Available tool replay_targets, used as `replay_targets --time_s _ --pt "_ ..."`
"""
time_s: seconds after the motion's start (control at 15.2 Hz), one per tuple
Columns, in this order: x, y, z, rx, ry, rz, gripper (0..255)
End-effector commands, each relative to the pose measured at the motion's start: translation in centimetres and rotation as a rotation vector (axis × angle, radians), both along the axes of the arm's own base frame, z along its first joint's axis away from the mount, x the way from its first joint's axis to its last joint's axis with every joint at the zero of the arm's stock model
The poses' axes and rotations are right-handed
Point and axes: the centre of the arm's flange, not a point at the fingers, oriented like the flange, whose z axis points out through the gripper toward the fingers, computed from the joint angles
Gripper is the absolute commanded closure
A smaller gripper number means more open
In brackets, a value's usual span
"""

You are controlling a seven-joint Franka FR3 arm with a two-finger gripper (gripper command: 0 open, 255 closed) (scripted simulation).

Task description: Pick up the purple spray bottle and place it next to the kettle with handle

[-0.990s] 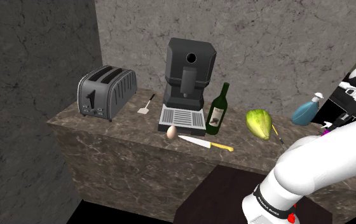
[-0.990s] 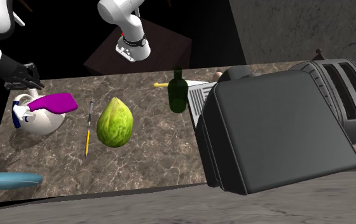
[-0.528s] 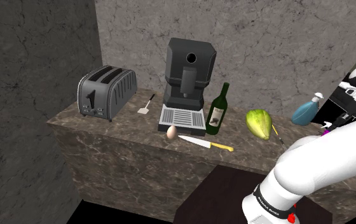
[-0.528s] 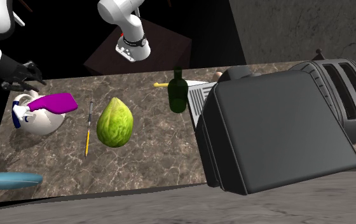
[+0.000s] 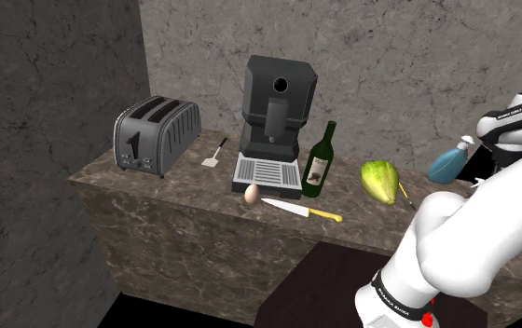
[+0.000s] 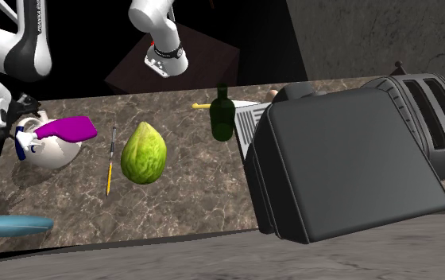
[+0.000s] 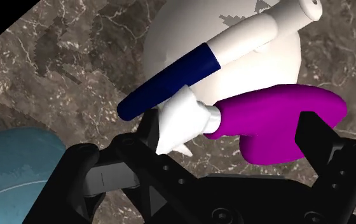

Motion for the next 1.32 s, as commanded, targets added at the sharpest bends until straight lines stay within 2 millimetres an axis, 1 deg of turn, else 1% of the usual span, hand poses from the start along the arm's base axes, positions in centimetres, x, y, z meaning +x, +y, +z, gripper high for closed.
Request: replay_targets --time_s 0.0,0.07,0.46,0.53,1.06,1.12,1.25 --pt "1.2 -1.3 -0.6 -0.067 0.127 0.096 0" --pt "1.2 -1.3 -0.6 -0.068 0.129 0.098 0" --pt "0.1 -2.1 -3.5 -0.068 0.129 0.098 0" --pt "-0.2 -2.3 -4.3 -0.068 0.129 0.098 0" --pt "-0.2 -2.3 -4.3 -0.068 0.129 0.098 0" --pt "-0.2 -2.3 -4.3 -0.068 0.129 0.098 255" --pt "-0.2 -2.3 -4.2 -0.068 0.130 0.098 255"
